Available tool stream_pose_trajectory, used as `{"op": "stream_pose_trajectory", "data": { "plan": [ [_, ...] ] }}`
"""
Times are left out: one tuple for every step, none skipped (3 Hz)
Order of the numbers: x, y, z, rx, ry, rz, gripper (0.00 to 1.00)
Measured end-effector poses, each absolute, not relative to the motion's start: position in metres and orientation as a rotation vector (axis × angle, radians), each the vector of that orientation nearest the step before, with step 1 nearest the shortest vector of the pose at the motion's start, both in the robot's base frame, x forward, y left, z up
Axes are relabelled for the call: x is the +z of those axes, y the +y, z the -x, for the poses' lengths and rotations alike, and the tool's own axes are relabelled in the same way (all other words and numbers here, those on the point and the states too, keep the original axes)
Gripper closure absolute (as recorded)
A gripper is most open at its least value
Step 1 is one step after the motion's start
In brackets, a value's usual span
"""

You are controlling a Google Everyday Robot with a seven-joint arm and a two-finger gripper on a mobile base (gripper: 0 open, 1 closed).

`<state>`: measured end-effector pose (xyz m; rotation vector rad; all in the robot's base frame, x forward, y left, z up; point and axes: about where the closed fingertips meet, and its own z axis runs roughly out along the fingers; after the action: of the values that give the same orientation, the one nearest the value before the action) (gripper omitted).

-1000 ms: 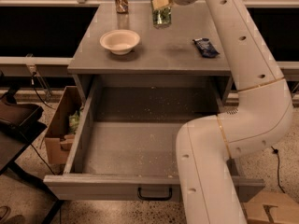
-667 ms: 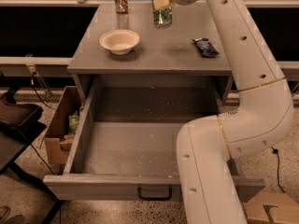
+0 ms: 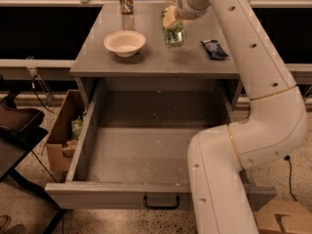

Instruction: Place green can into top drawer

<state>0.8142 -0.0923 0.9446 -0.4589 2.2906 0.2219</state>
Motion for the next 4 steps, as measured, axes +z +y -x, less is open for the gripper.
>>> {"op": "stream_pose_trajectory", "data": {
  "plan": [
    [0.923, -0.109, -0.764, 0.159, 2.445, 0.486, 1.00],
    [0.946, -0.135, -0.724, 0.050, 2.488, 0.465, 1.00],
    [0.979, -0.152, -0.696, -0.028, 2.485, 0.459, 1.00],
    [1.001, -0.163, -0.674, -0.068, 2.489, 0.476, 1.00]
  ]
}}
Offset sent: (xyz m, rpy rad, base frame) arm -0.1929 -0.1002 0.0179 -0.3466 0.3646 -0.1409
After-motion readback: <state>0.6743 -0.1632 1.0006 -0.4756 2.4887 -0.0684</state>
